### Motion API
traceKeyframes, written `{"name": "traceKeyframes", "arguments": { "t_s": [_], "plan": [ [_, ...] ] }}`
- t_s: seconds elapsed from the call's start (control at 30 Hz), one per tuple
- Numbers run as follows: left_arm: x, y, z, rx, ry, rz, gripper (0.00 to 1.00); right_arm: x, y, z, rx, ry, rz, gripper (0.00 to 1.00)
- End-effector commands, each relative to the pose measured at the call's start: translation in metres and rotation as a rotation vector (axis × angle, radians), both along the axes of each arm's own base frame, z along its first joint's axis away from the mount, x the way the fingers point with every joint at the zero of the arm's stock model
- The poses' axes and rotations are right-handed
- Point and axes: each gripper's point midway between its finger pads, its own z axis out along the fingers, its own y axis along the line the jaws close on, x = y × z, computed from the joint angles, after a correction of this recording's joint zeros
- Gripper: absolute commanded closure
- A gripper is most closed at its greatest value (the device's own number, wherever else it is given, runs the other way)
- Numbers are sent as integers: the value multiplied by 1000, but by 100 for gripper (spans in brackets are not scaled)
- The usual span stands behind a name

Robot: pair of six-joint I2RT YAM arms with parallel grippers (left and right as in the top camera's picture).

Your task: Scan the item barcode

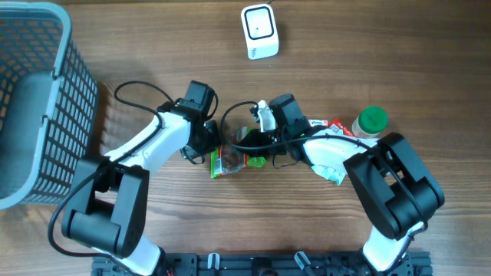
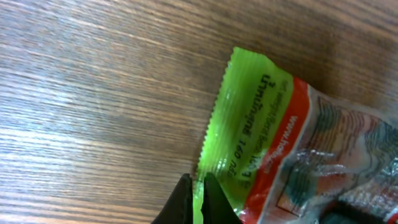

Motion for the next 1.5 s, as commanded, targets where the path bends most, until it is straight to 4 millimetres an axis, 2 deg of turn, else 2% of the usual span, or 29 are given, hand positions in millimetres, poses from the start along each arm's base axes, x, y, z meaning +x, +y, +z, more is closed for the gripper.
{"name": "traceKeyframes", "arguments": {
  "t_s": [0.0, 0.07, 0.1, 0.27, 0.37, 0.5, 0.63, 0.67, 0.73, 0.8, 0.87, 0.93, 1.03, 1.13, 1.2, 1.27, 1.33, 1.47],
  "plan": [
    [-13, -8, -18, -13, 47, -17, 96, -1, 0, -6, -15, 6, 3, 91],
    [-15, -11, -25, -17, 65, -24, 96, -1, 0, -6, -14, 18, -8, 77],
    [-15, -12, -29, -17, 70, -26, 96, -1, 0, -6, -10, 31, -20, 74],
    [-17, -14, -37, -11, 86, -32, 96, -2, 5, -6, 24, 65, -26, 73],
    [-17, -14, -37, -11, 84, -33, 96, -12, 22, -3, 115, 75, 53, 69],
    [-16, -15, -37, -13, 80, -34, 96, -14, 23, -20, 108, 125, 29, 78],
    [-16, -16, -37, -14, 76, -38, 96, -18, 38, 2, 232, 50, 148, 84],
    [-15, -16, -37, -14, 75, -38, 96, -19, 39, 5, 247, 46, 161, 96],
    [-13, -14, -36, -4, 66, -36, 96, -18, 37, 11, 267, 39, 176, 96],
    [-6, -9, -26, 6, 42, -21, 96, -13, 26, 15, 232, -45, 201, 95],
    [13, 3, 1, 36, -41, 13, 96, -1, 2, 16, 96, -117, 155, 96],
    [34, 21, 33, 80, -162, 54, 96, 5, -18, 26, 40, -108, 97, 96],
    [53, 45, 80, 114, -330, 120, 96, 0, -30, 51, 104, -113, 138, 96],
    [62, 85, 118, 225, -462, 199, 96, 1, -40, 77, 119, -229, 184, 96],
    [71, 104, 129, 292, -514, 166, 96, 6, -53, 92, 91, -269, 148, 96],
    [78, 116, 131, 319, -531, 136, 96, 7, -65, 111, 122, -255, 108, 96],
    [82, 124, 132, 341, -542, 116, 96, 3, -71, 125, 146, -309, 141, 96],
    [88, 141, 136, 348, -563, 151, 96, -6, -90, 122, -9, -401, 182, 96]
  ]
}}
